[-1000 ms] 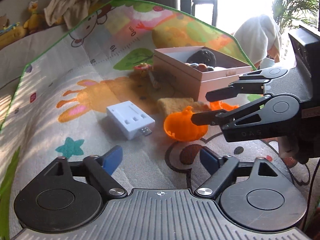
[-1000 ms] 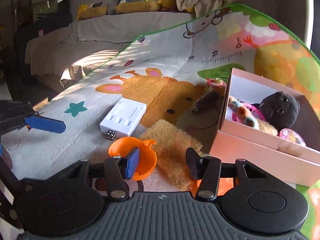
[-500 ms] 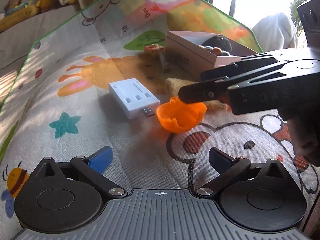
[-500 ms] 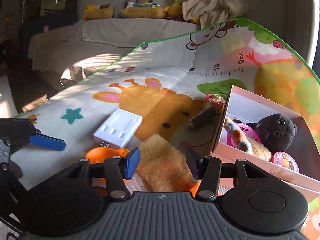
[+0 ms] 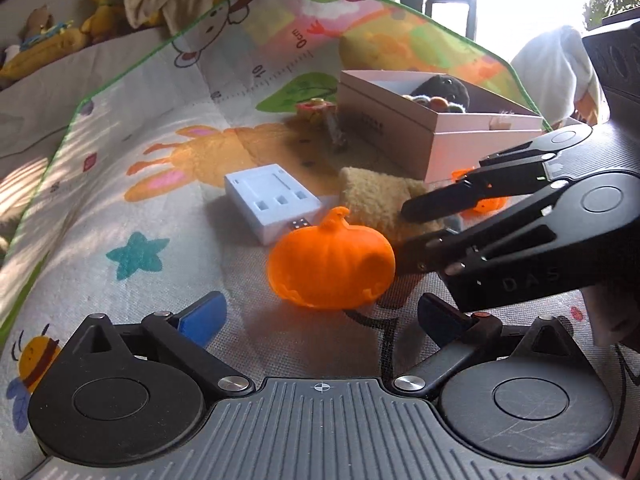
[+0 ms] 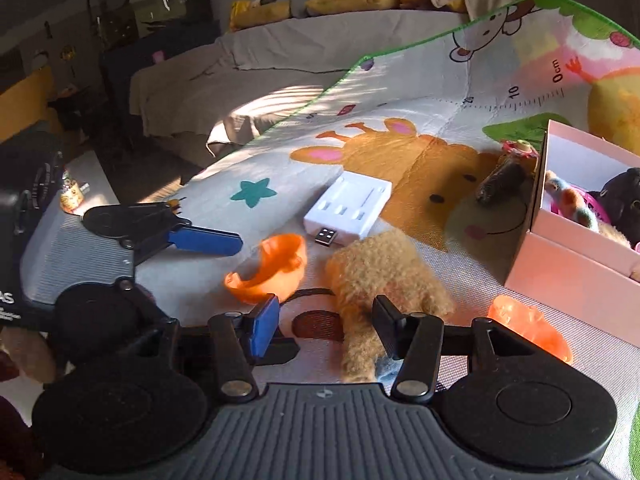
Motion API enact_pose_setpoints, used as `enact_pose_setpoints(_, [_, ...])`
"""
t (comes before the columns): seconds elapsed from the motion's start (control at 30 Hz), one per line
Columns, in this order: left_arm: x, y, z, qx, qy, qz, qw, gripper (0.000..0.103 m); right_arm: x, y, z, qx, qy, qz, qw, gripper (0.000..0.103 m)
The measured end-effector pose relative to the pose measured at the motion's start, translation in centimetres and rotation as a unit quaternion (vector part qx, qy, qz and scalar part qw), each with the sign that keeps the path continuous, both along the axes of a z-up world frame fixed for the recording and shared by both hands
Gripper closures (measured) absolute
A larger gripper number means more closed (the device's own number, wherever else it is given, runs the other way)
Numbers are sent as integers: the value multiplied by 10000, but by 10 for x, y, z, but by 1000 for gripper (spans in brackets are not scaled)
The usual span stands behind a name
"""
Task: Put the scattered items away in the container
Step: 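Grasp the beige fuzzy mitten on the mat with the right tool and lift it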
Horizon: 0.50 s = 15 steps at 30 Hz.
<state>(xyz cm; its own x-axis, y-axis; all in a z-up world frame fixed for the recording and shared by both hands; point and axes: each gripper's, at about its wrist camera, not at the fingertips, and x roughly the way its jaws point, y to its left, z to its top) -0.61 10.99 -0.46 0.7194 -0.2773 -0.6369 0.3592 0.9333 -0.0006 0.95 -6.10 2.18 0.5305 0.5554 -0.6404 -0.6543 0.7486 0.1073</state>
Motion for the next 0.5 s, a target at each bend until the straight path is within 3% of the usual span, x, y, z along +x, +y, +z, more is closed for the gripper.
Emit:
enact_pose_setpoints(0.13, [-3,1,0,4,-17,58,10000,0,-11,0,4,-457,-585,-230,9970,50])
enact_pose_setpoints(0.23, [-2,0,0,9,-18,80,10000,0,2,-8,-2,-452,-464,-589,9962,49])
enact_pose_setpoints(0.37, [-2,0,0,5,-22,84,10000,0,16,-10,-11,-315,-396,-770,9957,30])
enact_pose_setpoints(0.5, [-2,0,0,5,-32,86,10000,0,29,0,-18,-272,-250,-729,9967,29])
